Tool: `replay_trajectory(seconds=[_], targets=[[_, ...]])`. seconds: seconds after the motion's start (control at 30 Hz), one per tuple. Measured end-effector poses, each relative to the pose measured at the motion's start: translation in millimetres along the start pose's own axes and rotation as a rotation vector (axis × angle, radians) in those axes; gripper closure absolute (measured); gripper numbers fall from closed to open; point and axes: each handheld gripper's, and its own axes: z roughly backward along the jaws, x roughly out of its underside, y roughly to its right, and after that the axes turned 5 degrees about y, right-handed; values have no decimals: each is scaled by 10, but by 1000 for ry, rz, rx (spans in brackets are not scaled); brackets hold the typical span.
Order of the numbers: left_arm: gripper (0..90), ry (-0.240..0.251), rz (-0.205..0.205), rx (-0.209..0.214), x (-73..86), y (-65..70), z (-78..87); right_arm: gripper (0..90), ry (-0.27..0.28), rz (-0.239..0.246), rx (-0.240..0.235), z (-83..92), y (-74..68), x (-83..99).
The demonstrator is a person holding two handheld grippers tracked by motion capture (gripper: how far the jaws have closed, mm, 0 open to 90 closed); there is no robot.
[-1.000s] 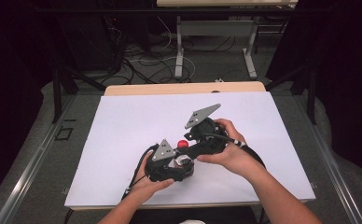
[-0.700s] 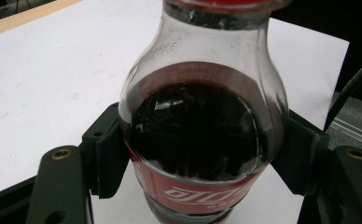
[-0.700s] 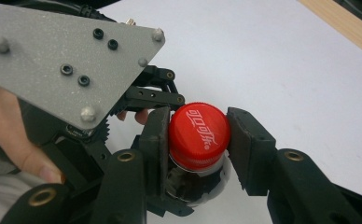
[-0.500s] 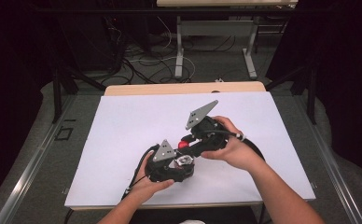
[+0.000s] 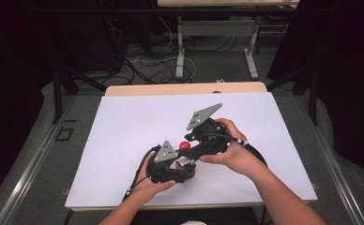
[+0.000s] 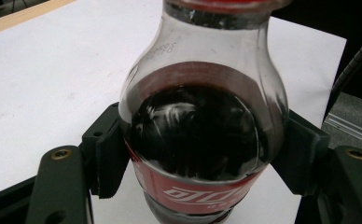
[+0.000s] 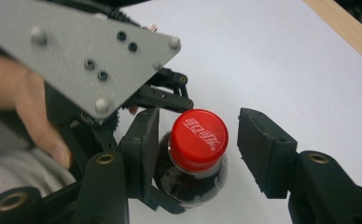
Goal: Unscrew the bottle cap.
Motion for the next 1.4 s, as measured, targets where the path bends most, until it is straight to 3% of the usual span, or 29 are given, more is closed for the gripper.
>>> replay_trajectory(seconds=[0.07, 0.2, 0.23, 0.3, 0.37, 0.43, 0.5, 0.57, 0.6, 0.67, 0.77, 0.83, 0.9, 1.0, 1.07, 1.23, 1.33, 1.4], targets=[[302, -13, -11, 6, -8, -14, 12, 488, 3, -41, 45, -8, -51, 0], [302, 4, -2, -3, -7, -10, 8, 518, 1, -59, 135, -48, -137, 5], [302, -8, -17, 2, -10, -22, 16, 554, 1, -64, 137, -55, -148, 4], [302, -1, -6, -3, -8, -19, 17, 604, 7, -65, 137, -68, -147, 3], [302, -2, -5, 1, -6, -17, 19, 606, 4, -36, 107, -67, -114, -2], [302, -1, -6, 6, -5, -11, 18, 608, -17, 1, 43, -55, -60, -12], [302, -2, -2, 15, -7, -7, 18, 609, -31, 57, -35, -45, 21, -25], [302, -1, -15, 15, -11, 0, 13, 609, -24, 152, -120, -46, 127, -29], [302, -9, -2, 22, -6, 18, 11, 609, -25, 182, -165, -45, 179, -28], [302, -14, -6, 29, -2, 30, -1, 607, -38, 243, -220, -42, 230, -27], [302, -10, -5, 34, 0, 31, -5, 604, -44, 300, -247, -49, 245, -31], [302, -6, -5, 34, -4, 25, 1, 541, -37, 300, -221, -41, 217, -33], [302, -9, -4, 30, -11, 17, 16, 468, -24, 251, -164, -26, 170, -35], [301, -1, 4, 17, -10, 7, 23, 444, 6, 103, -106, 15, 88, -34], [301, 2, 3, 14, -12, -2, 25, 456, 17, 9, -39, 34, 27, -32], [301, -3, 2, 7, -11, -5, 24, 482, -9, -61, 82, -1, -53, -17], [301, -6, -1, 8, -13, -5, 23, 560, -28, -80, 101, -56, -81, 4], [301, -3, 4, 8, -12, -2, 26, 607, -24, -88, 71, -62, -72, 2]])
